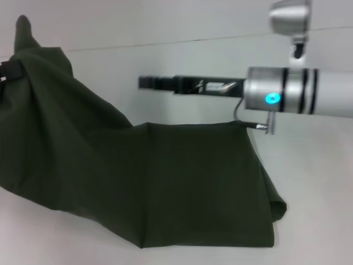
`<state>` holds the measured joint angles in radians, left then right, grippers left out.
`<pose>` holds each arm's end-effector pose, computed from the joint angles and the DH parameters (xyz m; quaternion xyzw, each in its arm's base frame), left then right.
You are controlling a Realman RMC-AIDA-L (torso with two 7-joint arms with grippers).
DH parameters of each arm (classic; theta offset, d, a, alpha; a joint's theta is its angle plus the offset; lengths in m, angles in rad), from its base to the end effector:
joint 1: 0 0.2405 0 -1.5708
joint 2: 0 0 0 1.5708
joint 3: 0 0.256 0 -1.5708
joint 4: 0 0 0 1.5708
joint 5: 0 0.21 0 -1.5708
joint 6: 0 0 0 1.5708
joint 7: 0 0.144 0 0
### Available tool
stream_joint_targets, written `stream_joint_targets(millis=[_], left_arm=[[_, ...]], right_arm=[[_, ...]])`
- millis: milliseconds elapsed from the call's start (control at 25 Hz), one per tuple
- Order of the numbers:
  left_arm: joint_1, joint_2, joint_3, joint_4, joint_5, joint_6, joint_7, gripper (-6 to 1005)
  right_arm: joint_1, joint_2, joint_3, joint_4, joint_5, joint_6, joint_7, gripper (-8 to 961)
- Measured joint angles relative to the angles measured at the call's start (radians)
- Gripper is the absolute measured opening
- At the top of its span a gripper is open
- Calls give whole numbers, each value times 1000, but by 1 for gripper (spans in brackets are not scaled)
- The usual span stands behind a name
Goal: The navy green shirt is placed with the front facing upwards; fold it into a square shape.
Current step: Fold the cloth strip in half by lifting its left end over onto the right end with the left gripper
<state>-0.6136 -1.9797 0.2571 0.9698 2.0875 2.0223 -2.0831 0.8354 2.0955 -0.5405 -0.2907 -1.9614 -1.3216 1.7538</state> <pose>-0.2363 0.3262 0.1339 -0.8596 -0.3839 -0.3298 0.0702 0.1879 0.3875 -0.0562 -0.8387 0.4322 0.3267 0.0558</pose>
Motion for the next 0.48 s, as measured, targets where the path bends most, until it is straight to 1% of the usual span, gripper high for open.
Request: stream_joint_targets(millis=[120, 160, 200, 480], left_arm=[[-4, -22, 5, -2, -18, -3, -4, 21], [-6, -29, 6, -2, -20, -5, -4, 21], [-9, -39, 7, -4, -21, -7, -4, 21], [-18, -95, 42, -13, -56, -23, -3, 23]], right_arm=[[-60, -7, -5, -68, 71, -58, 13, 383], [-60, -7, -5, -68, 71, -58, 13, 381], [-100, -8, -7, -127, 93, -88, 41, 380], [-145, -11, -13, -202, 95, -152, 86, 377]])
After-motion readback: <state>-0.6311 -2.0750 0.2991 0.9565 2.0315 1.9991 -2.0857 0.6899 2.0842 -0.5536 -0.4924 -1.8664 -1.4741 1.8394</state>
